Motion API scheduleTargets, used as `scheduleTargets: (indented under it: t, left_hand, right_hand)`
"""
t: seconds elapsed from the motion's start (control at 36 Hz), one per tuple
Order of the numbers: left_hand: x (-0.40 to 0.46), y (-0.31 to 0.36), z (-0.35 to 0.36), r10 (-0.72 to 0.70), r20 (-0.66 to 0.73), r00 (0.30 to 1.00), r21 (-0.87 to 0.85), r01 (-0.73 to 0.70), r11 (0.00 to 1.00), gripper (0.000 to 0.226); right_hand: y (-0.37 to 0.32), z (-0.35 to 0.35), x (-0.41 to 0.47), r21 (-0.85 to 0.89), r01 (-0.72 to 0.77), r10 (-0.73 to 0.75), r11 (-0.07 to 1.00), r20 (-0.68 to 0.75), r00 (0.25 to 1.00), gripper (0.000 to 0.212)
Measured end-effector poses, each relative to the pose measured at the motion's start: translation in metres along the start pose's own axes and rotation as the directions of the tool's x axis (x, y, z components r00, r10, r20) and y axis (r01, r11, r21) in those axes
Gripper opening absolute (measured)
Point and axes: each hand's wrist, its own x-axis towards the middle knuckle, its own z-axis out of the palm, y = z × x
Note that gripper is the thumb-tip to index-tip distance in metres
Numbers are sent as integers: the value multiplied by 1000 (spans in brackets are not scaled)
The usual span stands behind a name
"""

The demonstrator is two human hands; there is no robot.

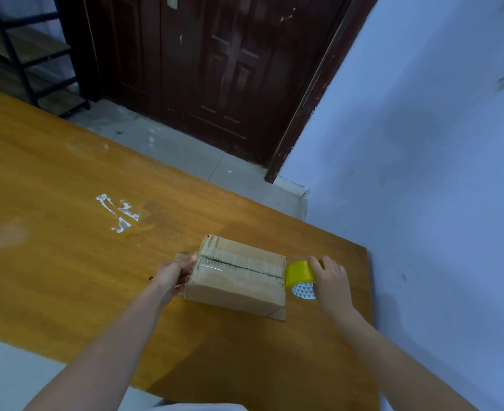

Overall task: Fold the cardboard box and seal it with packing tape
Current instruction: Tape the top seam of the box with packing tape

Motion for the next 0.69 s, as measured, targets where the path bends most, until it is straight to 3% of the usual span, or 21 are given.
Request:
scheduleTargets:
  t: [0.19, 0.33, 0.47, 0.53, 0.58, 0.69]
  left_hand:
    - [-3, -6, 22, -29, -72, 997, -55, 26, 998, 27]
    - [-2, 0, 18, 60, -140, 988, 53, -53, 997, 45]
    - [-6, 16, 14, 184, -321, 929, 187, -128, 974, 39]
    - [-14, 20, 17, 305, -305, 902, 328, -201, 923, 42]
    - [-22, 21, 23, 439, -188, 879, 506, -296, 810, 49]
    - [-26, 28, 34, 512, 21, 859, 772, -340, 537, 47]
  right_hand:
    - [-3, 0, -3, 9, -40, 40, 999, 8, 999, 61]
    - [-4, 0, -4, 22, -53, 53, 998, 4, 999, 61]
    - [-13, -1, -5, 34, -44, 44, 998, -11, 999, 61]
    - [-18, 0, -7, 42, -45, 46, 998, -21, 999, 61]
    - [-22, 2, -10, 46, -49, 50, 998, -19, 999, 61]
    - [-32, 2, -18, 93, -91, 91, 992, 12, 996, 56]
